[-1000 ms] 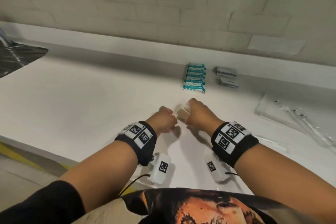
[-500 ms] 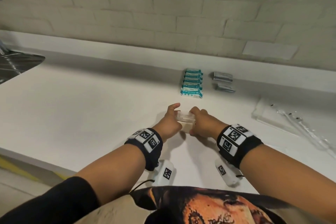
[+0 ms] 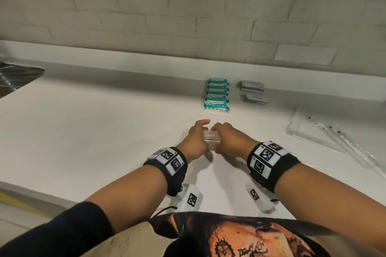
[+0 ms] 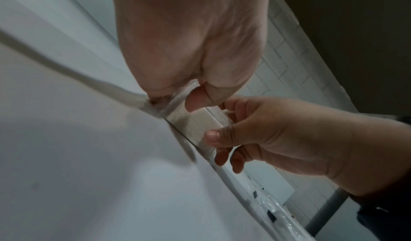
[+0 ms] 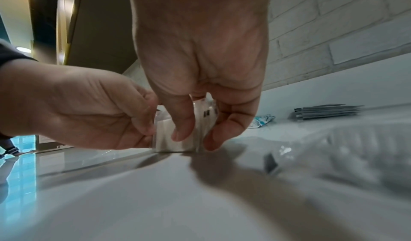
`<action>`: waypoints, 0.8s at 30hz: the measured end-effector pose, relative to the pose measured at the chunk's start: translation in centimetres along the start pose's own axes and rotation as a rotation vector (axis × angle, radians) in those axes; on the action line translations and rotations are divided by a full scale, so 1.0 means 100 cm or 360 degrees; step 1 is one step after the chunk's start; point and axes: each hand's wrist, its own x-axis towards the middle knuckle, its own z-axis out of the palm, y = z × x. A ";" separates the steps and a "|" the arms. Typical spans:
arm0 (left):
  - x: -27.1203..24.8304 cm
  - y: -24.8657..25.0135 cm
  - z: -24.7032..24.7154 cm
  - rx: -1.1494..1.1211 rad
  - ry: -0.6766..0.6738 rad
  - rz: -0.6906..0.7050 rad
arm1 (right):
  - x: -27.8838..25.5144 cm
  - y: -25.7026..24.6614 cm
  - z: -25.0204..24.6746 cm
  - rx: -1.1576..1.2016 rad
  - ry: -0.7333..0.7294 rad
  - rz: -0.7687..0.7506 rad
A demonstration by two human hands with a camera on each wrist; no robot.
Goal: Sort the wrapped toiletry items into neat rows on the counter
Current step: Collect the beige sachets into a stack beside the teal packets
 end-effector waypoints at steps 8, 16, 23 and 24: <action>0.002 -0.002 0.003 0.0197 -0.0044 0.0017 | 0.000 -0.001 0.003 -0.0226 -0.0043 -0.0046; 0.008 0.013 -0.004 0.0192 0.0004 -0.0054 | -0.004 0.000 -0.015 0.0015 -0.0038 0.0077; 0.025 0.056 0.025 -0.0710 -0.0259 -0.0162 | -0.018 0.029 -0.053 0.1172 0.0127 0.0316; 0.029 0.059 0.032 -0.0718 -0.0270 -0.0147 | -0.021 0.035 -0.055 0.1259 0.0123 0.0343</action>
